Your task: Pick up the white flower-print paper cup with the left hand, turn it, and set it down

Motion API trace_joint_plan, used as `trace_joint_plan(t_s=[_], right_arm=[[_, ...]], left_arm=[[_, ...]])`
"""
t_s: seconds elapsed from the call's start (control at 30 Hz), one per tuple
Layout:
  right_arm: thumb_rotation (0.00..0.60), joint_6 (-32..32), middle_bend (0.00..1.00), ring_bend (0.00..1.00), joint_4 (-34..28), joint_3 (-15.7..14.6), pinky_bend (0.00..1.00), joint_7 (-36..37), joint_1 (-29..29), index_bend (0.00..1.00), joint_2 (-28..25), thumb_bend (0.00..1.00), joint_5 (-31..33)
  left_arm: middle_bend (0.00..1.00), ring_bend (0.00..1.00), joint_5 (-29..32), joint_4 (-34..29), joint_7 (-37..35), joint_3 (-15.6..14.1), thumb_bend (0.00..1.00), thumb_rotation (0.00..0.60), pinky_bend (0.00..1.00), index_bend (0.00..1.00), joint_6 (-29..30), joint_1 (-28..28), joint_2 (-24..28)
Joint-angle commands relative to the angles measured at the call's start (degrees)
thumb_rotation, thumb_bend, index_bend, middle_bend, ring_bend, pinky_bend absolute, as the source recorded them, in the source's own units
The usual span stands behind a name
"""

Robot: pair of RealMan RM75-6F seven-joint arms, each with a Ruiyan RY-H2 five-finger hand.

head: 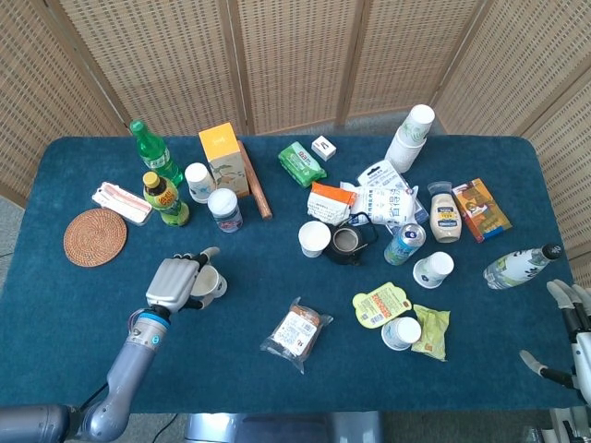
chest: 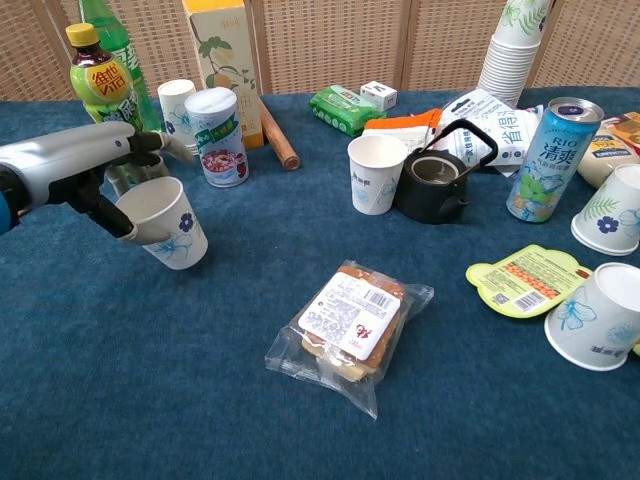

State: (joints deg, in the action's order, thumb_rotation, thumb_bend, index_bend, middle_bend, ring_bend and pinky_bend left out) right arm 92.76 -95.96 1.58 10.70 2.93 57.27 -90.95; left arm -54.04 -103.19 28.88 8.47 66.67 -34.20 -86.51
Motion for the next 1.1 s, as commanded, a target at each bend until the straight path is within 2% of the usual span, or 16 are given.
trace_joint_plan(t_s=[0.03,0.23,0.43,0.6,0.73,0.9,0.97,1.07,1.1], right_arm=[[0.6,0.0,0.0,0.0,-0.1,-0.1,0.07,-0.2,0.0,0.0,0.1,0.09,-0.1],[0.6,0.1,0.0,0.0,-0.2,0.0,0.07,-0.5,0.0,0.0,0.1,0.1,0.0],[0.6,-0.1,0.0,0.0,-0.2,0.0,0.07,-0.9,0.0,0.0,0.3,0.1,0.0],[0.6,-0.1,0.0,0.0,-0.2,0.0,0.07,-1.0,-0.1,0.0,0.4,0.09,0.0],[0.6,-0.1,0.0,0.0,-0.2,0.0,0.07,-0.9,0.0,0.0,0.3,0.1,0.1],[0.6,-0.1,0.0,0.0,-0.2,0.0,0.07,-1.1,0.0,0.0,0.4,0.09,-0.1],[0.6,-0.1,0.0,0.0,-0.2,-0.1,0.07,-1.3,0.0,0.0,0.4,0.1,-0.1],[0.6,-0.1,0.0,0.0,-0.3,-0.1,0.07,-1.4,0.0,0.0,0.4,0.1,-0.1],[0.6,-0.1,0.0,0.0,-0.3,0.0,0.07,-1.4,0.0,0.0,0.4,0.1,-0.1]], left_arm=[[0.41,0.37,-9.6,2.4,-16.0,-1.1,0.31,0.6,0.38,0.18,-2.0,3.7,1.5],[0.42,0.37,-17.7,8.7,-32.6,-2.4,0.31,0.6,0.39,0.19,-1.5,6.6,1.3],[0.42,0.37,-20.2,14.2,-40.4,-3.7,0.31,0.6,0.38,0.19,-2.1,8.2,0.6],[0.43,0.37,-21.0,16.9,-43.2,-4.0,0.31,0.6,0.38,0.19,-2.6,8.7,-0.1],[0.43,0.37,-20.8,18.4,-41.9,-4.3,0.31,0.6,0.38,0.19,-2.5,9.1,-0.5],[0.4,0.35,-19.4,18.6,-34.4,-4.7,0.31,0.6,0.36,0.18,-2.2,9.6,0.2],[0.34,0.26,-18.0,17.4,-29.6,-5.1,0.31,0.6,0.27,0.16,-2.2,9.7,1.2],[0.18,0.04,-14.7,14.1,-21.6,-5.4,0.31,0.6,0.07,0.15,-2.3,10.0,3.2],[0.13,0.01,-13.5,12.9,-19.2,-5.4,0.31,0.6,0.02,0.14,-2.2,10.1,3.8]])
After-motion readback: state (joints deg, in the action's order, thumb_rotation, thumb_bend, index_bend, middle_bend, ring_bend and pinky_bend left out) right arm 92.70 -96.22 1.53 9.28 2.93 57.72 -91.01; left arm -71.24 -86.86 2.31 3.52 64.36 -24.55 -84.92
